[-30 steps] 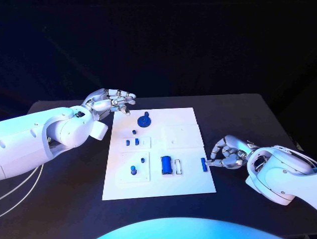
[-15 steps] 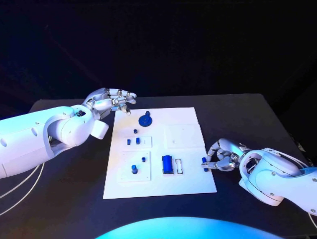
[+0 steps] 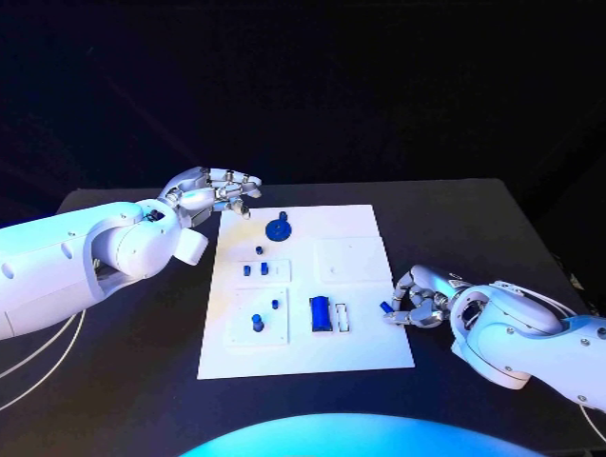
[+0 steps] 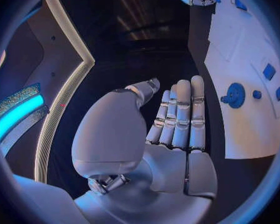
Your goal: Assemble the parts on the task board
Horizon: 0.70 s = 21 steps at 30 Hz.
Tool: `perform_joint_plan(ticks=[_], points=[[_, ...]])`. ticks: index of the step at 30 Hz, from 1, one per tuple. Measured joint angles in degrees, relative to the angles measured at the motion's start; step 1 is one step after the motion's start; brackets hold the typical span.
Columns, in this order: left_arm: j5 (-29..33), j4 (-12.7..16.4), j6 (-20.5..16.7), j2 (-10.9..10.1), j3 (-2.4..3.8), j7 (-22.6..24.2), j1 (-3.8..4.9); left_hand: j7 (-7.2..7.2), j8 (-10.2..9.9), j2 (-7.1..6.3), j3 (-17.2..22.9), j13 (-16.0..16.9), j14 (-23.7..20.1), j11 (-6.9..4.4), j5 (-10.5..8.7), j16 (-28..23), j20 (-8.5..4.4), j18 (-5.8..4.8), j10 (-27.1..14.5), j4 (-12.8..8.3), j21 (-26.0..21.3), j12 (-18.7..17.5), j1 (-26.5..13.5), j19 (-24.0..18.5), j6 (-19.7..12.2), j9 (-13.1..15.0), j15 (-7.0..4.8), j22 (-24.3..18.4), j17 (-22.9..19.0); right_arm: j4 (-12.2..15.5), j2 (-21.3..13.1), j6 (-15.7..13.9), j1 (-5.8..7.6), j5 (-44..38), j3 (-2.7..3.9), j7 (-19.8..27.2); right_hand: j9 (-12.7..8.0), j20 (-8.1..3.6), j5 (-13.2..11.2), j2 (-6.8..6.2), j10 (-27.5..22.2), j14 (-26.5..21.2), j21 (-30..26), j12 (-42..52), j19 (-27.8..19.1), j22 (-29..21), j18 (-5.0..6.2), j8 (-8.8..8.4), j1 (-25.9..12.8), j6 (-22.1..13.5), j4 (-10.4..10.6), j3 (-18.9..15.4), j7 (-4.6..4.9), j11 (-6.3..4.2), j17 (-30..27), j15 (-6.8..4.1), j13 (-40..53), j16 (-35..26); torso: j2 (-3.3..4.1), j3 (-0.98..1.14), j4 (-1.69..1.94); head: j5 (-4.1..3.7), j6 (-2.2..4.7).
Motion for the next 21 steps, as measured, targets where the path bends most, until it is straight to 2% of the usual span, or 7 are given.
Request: perform_joint_plan(ticks=[4, 6, 9, 14, 17, 19, 21], points=[[0.0, 0.01, 0.01, -0.08, 0.0, -0.02, 0.0, 0.0, 0.0, 0.0, 0.0, 0.0, 0.0, 0.0, 0.0, 0.0, 0.0, 0.0, 0.0, 0.0, 0.0, 0.0, 0.0, 0.0, 0.0, -0.04, 0.0, 0.0, 0.0, -0.24, 0.36, 0.79, -0.15, -1.73, 0.2, -0.35, 0.05, 0.0, 0.0, -0.43, 0.0, -0.1, 0.23, 0.0, 0.0, 0.0, 0.0, 0.0, 0.89, 0.32, -0.47, 0.47, -0.01, 0.0, 0.0, -0.1, 0.0, 0.0, 0.0, -0.03, 0.0, 0.08, -0.08], [0.0, 0.02, 0.02, -0.11, 0.0, -0.04, 0.0, 0.0, 0.0, 0.0, 0.0, 0.0, 0.0, 0.0, 0.0, 0.0, 0.0, 0.0, 0.0, 0.0, 0.0, 0.0, 0.0, 0.0, 0.0, -0.04, 0.0, 0.0, 0.0, -0.33, 0.55, 1.07, -0.22, -2.48, 0.23, -0.53, 3.76, 0.0, 0.0, -0.46, 0.01, -0.21, 0.23, 0.0, 0.0, 0.0, 0.0, -0.23, 1.64, 0.24, -0.63, 0.98, -0.11, -0.01, 0.0, -0.2, 0.0, 0.0, -0.01, -0.04, 0.01, 0.12, -0.09], [0.0, 0.03, 0.02, -0.15, -0.01, -0.05, 0.0, 0.0, 0.0, 0.0, 0.0, 0.0, 0.0, 0.0, 0.0, 0.0, 0.0, 0.0, 0.0, 0.0, 0.0, 0.0, 0.0, 0.0, 0.0, -0.04, 0.0, 0.0, 0.0, -0.35, 0.8, 1.35, -0.3, -3.58, 0.28, -0.78, 5.05, 0.0, 0.36, -0.7, 0.2, -0.21, 0.23, 0.0, 0.0, -0.01, 0.0, -0.25, 2.39, 0.14, -0.92, 1.9, -0.17, -0.2, 0.0, -0.21, 0.0, 0.0, -0.01, -0.03, 0.01, 0.15, -0.1], [0.0, 0.06, 0.04, -0.2, -0.01, -0.09, 0.0, 0.0, 0.0, 0.0, 0.0, 0.0, 0.0, 0.0, 0.0, 0.0, 0.0, 0.0, 0.0, 0.0, 0.0, 0.0, 0.0, 0.0, 0.0, -0.03, 0.0, 0.01, 0.0, -0.01, 1.22, 1.35, -0.41, -4.74, 0.29, -0.86, 5.01, -0.22, 1.83, -0.34, 0.2, 0.0, 0.23, 0.0, -0.22, -0.01, -0.01, -0.69, 3.64, -0.08, -1.27, 4.54, -0.18, -0.2, -0.01, -0.41, 0.0, 0.0, -0.01, -0.01, 0.01, 0.19, -0.05], [0.0, 0.08, 0.05, -0.23, -0.01, -0.11, 0.0, 0.0, 0.22, 0.0, 0.0, 0.0, 0.0, 0.0, 0.0, 0.0, 0.0, 0.0, 0.0, 0.0, 0.0, 0.01, 0.0, 0.0, 0.0, -0.03, 0.0, -0.05, -0.06, 0.34, 1.27, 1.21, -0.49, -5.1, 0.26, -0.84, 4.63, -0.26, 5.13, -0.72, 0.2, 0.0, 0.51, 0.0, -0.18, -0.01, 0.0, -1.35, 4.04, 0.06, -1.19, 6.94, -0.3, -0.2, -0.01, -0.41, 0.0, 0.0, -0.02, -0.01, 0.01, 0.23, -0.01], [0.0, 0.09, 0.05, -0.25, -0.01, -0.12, 0.0, -0.2, 0.22, 0.0, 0.0, 0.0, 0.0, 0.0, 0.0, 0.0, 0.0, 0.0, 0.0, 0.0, -0.2, 0.2, 0.0, 0.0, -0.2, -0.03, 0.0, -0.05, -0.06, 0.72, 1.27, 0.96, -0.54, -5.31, 0.22, -0.83, 0.67, -0.43, 9.32, -1.13, 0.09, 0.0, 0.67, 0.0, -0.01, -0.01, 0.0, -1.41, 4.43, 0.55, -0.48, 8.68, -0.37, -0.32, -0.01, -0.41, 0.0, 0.0, -0.02, -0.01, 0.01, 0.24, 0.0], [0.0, 0.09, 0.05, -0.27, -0.01, -0.13, 0.0, -0.2, 0.22, 0.0, 0.0, 0.0, 0.0, 0.0, 0.0, 0.0, 0.0, 0.0, 0.0, 0.0, -0.2, 0.2, 0.0, 0.0, -0.2, -0.03, 0.0, -0.05, -0.06, 1.09, 1.16, 0.67, -0.59, -5.41, 0.16, -0.82, -0.54, -0.64, 13.56, -1.88, 0.21, -0.09, 0.91, 0.0, -0.21, -0.01, 0.0, -1.12, 4.17, 0.93, -0.5, 11.36, -0.34, -0.61, 0.03, -0.74, 0.0, 0.0, -0.01, 0.01, 0.01, 0.24, -0.03]])
